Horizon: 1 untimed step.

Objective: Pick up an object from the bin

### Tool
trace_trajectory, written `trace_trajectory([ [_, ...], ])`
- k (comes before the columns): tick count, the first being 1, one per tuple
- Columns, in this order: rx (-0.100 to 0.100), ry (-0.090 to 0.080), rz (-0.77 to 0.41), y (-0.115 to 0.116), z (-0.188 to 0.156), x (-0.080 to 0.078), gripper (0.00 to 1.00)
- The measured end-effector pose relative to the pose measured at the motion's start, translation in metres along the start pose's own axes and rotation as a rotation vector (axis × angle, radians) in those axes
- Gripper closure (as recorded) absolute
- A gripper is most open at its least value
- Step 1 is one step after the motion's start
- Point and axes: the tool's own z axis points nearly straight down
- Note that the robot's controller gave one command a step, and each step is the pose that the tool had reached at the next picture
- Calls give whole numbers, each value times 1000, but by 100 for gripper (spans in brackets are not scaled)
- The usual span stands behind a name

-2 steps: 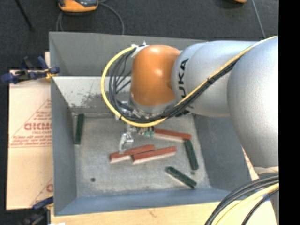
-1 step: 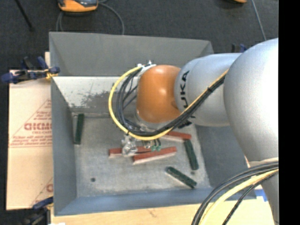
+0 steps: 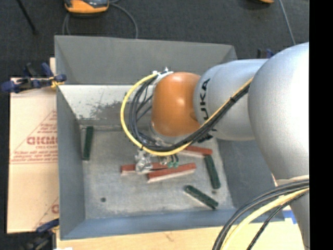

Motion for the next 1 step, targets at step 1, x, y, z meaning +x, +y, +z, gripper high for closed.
trace_trajectory([
  [1, 1, -4, -62, 12, -151, 0, 100],
])
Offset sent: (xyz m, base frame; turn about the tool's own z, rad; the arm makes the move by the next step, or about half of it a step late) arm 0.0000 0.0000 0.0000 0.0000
